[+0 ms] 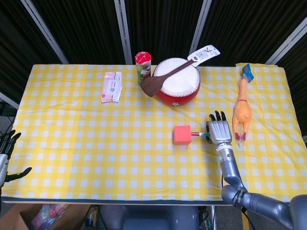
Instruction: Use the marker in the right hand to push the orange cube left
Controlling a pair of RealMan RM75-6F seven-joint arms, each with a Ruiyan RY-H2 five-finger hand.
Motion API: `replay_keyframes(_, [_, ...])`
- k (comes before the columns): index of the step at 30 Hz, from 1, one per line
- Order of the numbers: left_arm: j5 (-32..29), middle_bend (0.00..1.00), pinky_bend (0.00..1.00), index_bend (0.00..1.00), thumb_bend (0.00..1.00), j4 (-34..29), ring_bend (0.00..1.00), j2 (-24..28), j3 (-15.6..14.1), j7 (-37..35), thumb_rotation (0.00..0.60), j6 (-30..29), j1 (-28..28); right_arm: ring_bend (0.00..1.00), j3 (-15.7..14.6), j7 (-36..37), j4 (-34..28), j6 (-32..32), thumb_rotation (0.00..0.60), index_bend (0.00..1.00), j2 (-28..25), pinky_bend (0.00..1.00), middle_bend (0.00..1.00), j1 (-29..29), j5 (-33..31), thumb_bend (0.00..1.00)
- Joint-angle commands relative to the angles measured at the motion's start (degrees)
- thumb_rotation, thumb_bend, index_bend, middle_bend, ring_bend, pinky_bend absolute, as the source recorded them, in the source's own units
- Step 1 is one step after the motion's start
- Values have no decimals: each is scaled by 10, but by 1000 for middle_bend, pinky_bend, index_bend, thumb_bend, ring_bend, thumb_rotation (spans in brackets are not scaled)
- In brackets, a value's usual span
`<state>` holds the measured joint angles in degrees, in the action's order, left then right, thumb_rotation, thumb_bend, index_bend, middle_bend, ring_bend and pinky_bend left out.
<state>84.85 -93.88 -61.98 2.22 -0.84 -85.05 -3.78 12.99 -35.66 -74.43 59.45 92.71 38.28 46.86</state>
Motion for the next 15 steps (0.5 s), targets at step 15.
replay_keyframes(15, [-2,0,0,0,0,-2,0,2,-1,-4,600,9,-4,0,0,-21,-25,18,600,695,38,0,207,22,13,464])
